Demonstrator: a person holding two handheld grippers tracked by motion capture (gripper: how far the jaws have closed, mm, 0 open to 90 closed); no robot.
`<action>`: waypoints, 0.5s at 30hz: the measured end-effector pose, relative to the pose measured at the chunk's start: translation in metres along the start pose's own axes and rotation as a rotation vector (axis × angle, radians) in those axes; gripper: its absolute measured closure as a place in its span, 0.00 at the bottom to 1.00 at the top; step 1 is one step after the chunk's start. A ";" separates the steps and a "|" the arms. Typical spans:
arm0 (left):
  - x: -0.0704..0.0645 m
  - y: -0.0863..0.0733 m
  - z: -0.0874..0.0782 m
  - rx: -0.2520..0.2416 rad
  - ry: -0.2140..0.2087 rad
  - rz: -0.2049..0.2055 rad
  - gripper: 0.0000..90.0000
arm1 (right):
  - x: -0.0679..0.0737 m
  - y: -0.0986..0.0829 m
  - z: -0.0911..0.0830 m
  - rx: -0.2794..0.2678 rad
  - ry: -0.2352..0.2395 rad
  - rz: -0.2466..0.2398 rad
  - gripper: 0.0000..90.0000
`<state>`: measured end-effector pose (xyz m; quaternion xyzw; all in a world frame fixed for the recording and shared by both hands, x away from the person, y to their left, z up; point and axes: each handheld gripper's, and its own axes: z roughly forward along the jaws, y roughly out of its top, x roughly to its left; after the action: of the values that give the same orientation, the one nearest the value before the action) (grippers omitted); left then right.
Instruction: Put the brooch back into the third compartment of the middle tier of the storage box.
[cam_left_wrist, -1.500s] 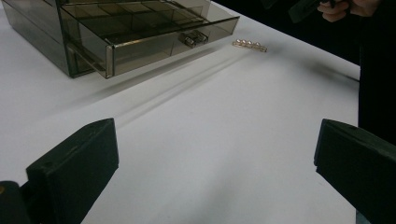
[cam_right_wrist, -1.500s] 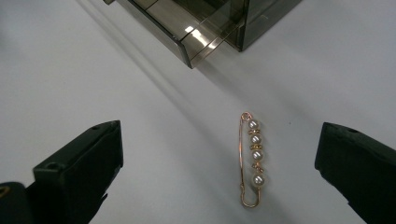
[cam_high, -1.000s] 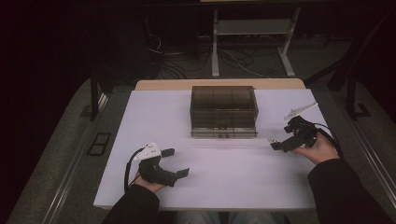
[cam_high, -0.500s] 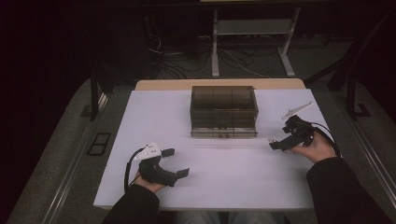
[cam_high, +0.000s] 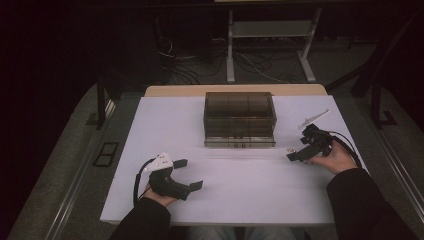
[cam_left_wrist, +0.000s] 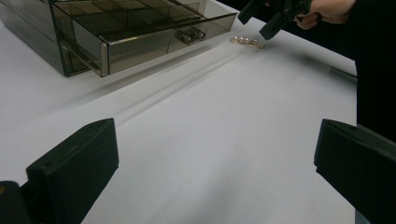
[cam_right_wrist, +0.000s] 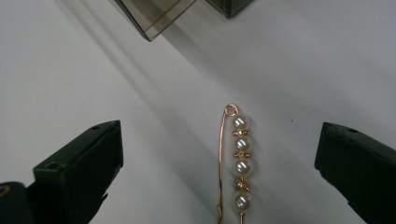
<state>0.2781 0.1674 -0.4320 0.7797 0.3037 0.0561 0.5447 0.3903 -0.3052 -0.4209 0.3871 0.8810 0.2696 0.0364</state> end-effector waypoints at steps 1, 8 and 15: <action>0.000 0.000 0.000 0.000 0.000 0.000 0.00 | -0.001 0.000 0.001 0.004 0.004 0.004 0.01; 0.000 0.000 0.001 0.006 -0.002 0.002 0.00 | -0.009 -0.002 0.007 0.018 0.030 0.007 0.12; 0.000 0.000 0.001 0.010 0.000 0.003 0.00 | -0.010 -0.003 0.007 0.015 0.044 -0.021 0.26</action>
<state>0.2785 0.1663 -0.4327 0.7829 0.3028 0.0553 0.5407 0.3970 -0.3107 -0.4295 0.3723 0.8875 0.2710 0.0169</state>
